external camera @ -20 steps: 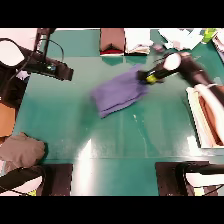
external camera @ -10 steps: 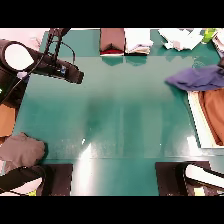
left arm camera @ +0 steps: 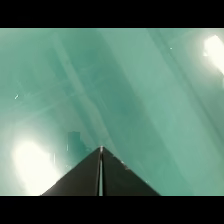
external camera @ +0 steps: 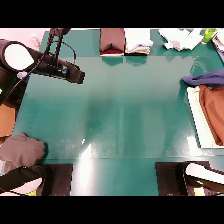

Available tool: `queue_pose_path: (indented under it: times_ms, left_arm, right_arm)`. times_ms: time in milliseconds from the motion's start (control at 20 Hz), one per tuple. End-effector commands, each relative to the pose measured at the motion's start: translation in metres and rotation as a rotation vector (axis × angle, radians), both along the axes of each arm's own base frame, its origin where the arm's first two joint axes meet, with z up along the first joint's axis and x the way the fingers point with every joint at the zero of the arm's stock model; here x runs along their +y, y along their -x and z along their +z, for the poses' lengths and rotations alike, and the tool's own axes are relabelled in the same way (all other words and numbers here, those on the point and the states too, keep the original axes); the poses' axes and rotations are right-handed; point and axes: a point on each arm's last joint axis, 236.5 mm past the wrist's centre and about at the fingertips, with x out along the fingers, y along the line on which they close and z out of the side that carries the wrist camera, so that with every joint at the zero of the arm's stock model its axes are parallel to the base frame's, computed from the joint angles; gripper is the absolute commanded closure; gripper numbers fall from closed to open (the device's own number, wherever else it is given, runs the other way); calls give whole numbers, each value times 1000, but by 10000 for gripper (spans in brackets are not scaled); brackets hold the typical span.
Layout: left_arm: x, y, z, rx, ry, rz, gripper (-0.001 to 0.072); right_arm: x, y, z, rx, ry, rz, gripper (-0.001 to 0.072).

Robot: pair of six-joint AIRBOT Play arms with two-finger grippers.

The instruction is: Fold the shirts.

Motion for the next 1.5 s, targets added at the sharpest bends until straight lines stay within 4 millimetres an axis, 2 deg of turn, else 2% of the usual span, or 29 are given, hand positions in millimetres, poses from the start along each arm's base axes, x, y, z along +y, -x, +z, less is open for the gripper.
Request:
queue_pose_path:
  times_ms: [0,100,200,300,450,500,650,850,1000,1150,1200,1250,1300,1350,1400,1450]
  left_arm:
    - [-1,1,0,2,2,-2,675]
    - [-1,1,-1,6,2,-3,675]
    - [0,3,-2,12,-3,-6,675]
    - [0,5,-3,22,-8,-9,675]
    - [1,6,-5,30,-13,-10,675]
    - [1,6,-5,30,-13,-11,675]
    - [1,7,-5,32,-14,-11,675]
    - [1,7,-6,34,-15,-12,675]
    - [2,8,-7,40,-18,-13,675]
    - [2,9,-7,42,-19,-13,675]
    - [2,9,-7,43,-19,-13,675]
    - [2,9,-7,43,-19,-13,675]
    - [2,9,-7,43,-19,-13,675]
    - [2,9,-7,42,-18,-13,675]
    - [2,9,-7,43,-19,-13,675]
    - [2,9,-7,43,-19,-13,675]
  right_arm:
    - [-4,7,63,-73,90,6,693]
    - [-7,16,88,-99,122,-4,693]
    - [-10,28,100,-90,139,-17,693]
    - [-12,41,100,-56,140,-19,693]
    - [-13,61,85,5,142,-12,695]
    - [-16,71,73,46,151,-25,694]
    - [-29,118,21,239,192,-101,694]
    - [-25,171,-46,437,234,-100,693]
    - [-18,200,-90,498,186,-121,692]
    - [-15,224,-123,555,123,-154,686]
    - [-15,231,-132,574,100,-164,589]
    - [-16,237,-139,593,76,-179,374]
    - [-21,242,-140,603,57,-201,202]
    - [-25,243,-135,599,46,-220,87]
    - [-30,242,-126,587,41,-240,79]
    - [-33,232,-109,548,48,-250,80]
